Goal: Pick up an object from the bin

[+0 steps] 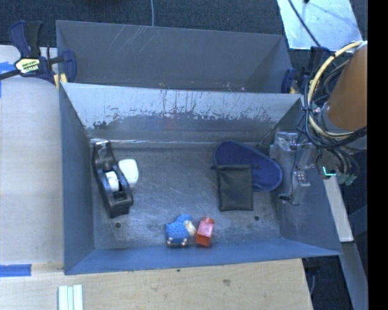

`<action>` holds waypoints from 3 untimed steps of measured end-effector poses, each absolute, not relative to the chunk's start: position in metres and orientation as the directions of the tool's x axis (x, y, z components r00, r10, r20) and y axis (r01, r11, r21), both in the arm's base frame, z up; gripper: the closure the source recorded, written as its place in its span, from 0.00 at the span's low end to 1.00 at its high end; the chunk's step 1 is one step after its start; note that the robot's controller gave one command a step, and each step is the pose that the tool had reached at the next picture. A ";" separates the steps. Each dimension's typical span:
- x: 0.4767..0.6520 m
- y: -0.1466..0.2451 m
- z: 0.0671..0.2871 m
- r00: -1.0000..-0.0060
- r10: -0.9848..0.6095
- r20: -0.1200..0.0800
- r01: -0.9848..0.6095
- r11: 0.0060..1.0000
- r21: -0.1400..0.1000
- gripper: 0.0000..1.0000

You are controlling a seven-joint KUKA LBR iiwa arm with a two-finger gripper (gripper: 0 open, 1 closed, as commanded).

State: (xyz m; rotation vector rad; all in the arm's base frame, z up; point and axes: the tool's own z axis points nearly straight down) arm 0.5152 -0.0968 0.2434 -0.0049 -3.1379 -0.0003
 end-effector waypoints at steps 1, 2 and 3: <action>0.537 -0.080 0.081 -0.992 -0.125 -0.003 -0.125 0.992 0.000 0.00; 0.538 -0.079 0.085 -0.992 -0.129 -0.008 -0.129 0.992 -0.001 1.00; 0.537 -0.080 0.084 -0.992 -0.129 -0.004 -0.129 0.992 -0.001 0.00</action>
Offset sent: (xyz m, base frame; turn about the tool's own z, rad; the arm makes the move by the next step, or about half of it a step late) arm 0.0205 0.0172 -0.1599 -0.1312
